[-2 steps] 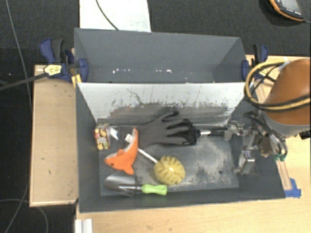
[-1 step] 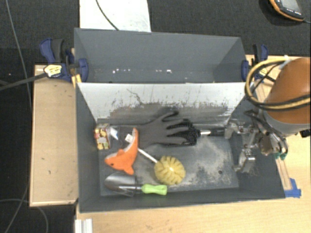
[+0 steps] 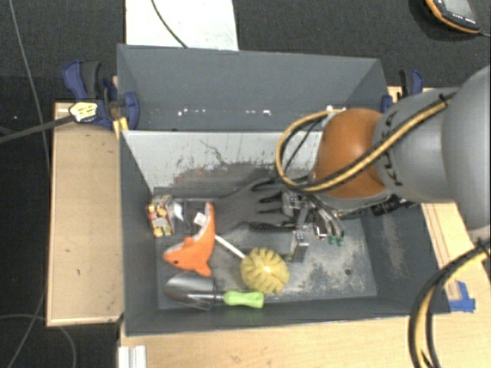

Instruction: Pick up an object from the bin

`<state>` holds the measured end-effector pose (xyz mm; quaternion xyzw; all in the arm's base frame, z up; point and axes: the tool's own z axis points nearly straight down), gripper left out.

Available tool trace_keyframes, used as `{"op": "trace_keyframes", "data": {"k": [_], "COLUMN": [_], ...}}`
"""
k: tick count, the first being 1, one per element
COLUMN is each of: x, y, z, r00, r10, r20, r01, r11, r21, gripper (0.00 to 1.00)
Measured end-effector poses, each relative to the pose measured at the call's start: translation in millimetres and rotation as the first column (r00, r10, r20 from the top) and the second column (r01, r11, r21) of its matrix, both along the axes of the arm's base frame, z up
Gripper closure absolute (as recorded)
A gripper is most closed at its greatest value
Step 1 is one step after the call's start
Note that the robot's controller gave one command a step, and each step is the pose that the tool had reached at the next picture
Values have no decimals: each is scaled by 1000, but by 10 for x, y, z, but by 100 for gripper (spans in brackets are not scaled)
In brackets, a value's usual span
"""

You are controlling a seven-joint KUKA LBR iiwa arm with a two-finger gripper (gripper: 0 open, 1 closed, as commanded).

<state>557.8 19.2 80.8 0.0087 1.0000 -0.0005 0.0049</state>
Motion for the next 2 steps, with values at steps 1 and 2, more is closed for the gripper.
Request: {"op": "trace_keyframes", "data": {"k": [1,2], "x": [-83,35], "y": [101,735], "z": [806,206], "r00": [996,998], "r10": [-90,-59], "r20": [-3,6], "r01": [90,59], "r11": [996,998], "r21": [2,1], "gripper": [0,0]}}
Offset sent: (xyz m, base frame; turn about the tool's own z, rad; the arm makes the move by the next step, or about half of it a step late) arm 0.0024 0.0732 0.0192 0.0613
